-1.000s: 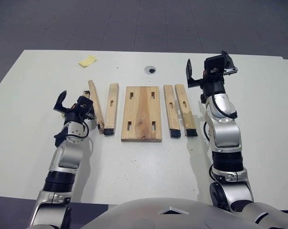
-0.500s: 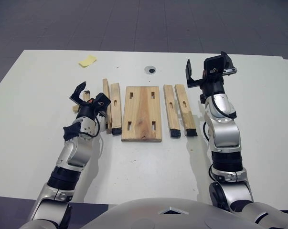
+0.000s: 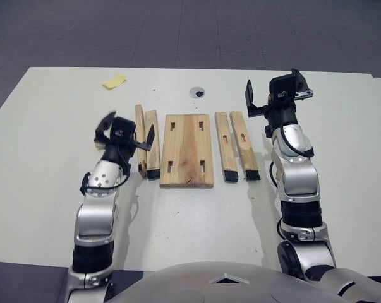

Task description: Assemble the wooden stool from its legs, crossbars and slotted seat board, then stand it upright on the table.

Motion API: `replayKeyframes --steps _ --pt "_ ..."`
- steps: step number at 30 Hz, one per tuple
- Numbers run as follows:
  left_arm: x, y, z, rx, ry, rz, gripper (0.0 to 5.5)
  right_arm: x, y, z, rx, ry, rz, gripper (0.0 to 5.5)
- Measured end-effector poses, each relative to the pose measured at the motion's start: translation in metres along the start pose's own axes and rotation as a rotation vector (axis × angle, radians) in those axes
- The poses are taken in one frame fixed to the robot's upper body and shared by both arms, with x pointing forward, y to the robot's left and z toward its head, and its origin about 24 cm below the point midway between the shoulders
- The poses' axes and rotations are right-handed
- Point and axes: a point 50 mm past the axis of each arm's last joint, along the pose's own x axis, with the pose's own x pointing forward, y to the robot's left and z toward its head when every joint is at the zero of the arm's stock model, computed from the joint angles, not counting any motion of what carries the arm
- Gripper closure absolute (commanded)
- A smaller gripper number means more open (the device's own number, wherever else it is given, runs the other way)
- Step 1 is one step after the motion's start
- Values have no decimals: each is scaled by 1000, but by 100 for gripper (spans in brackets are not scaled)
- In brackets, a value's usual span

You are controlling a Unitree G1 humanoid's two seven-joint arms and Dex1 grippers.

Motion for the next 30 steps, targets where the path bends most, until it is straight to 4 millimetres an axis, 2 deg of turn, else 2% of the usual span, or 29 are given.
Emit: replayKeyframes --steps 2,5,11,30 --pt "-5 -2 -7 -68 45 1 13 -1 0 -1 -1 3 2 10" --pt "-12 -8 -12 -130 82 -4 47 -3 2 -3 -2 10 11 10" --pt "-16 -9 -20 -160 131 24 156 -6 4 -3 -2 9 22 10" --pt "3 6 -30 15 197 61 490 -7 7 2 20 -11 22 10"
